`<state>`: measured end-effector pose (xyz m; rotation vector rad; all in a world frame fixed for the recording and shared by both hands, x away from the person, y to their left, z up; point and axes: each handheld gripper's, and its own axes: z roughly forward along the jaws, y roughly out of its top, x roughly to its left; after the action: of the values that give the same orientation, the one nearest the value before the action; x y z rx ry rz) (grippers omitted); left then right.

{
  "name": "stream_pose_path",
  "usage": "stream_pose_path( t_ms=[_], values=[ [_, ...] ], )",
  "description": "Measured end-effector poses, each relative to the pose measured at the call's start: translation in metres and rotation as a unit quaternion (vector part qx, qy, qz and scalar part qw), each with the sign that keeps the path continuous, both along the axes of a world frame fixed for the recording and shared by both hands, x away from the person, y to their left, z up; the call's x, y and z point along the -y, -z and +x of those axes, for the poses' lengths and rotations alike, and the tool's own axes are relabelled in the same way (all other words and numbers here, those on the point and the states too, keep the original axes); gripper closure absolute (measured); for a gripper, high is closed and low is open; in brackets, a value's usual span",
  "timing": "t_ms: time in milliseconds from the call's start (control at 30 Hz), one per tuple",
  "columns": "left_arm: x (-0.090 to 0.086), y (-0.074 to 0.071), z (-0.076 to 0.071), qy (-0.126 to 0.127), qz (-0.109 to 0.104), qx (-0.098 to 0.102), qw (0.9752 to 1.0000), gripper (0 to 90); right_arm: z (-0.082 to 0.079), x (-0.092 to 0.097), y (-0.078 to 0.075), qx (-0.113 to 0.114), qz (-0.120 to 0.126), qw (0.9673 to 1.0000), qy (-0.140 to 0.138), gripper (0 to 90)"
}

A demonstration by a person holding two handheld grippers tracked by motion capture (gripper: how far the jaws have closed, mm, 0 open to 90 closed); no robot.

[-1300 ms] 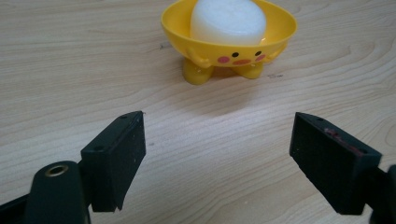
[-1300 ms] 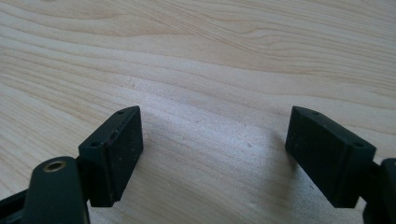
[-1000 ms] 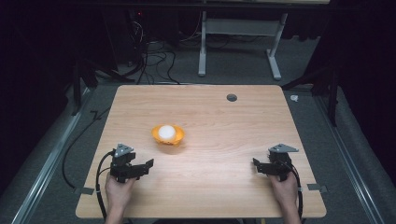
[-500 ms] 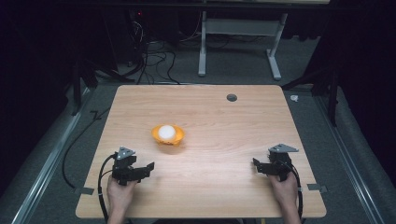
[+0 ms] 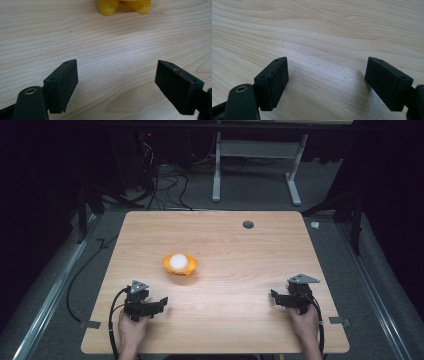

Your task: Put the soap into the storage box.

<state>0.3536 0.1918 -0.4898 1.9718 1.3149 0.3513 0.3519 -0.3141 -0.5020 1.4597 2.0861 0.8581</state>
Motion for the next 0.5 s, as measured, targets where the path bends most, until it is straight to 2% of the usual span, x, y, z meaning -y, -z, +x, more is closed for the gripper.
stream_pose_path(
  t_ms=[333, 500],
  values=[
    [0.0052, 0.0085, 0.0018, 0.002, 0.014, -0.005, 0.9999, 19.5, 0.0, 0.0001, 0.0, 0.0, 0.0, 1.0, 0.0, 20.0],
    [0.0081, 0.0099, 0.0022, 0.0, 0.015, 0.002, 0.9999, 19.7, 0.0, 0.0, 0.0, 0.0, 0.0, 1.0, 0.0, 20.0]
  ],
)
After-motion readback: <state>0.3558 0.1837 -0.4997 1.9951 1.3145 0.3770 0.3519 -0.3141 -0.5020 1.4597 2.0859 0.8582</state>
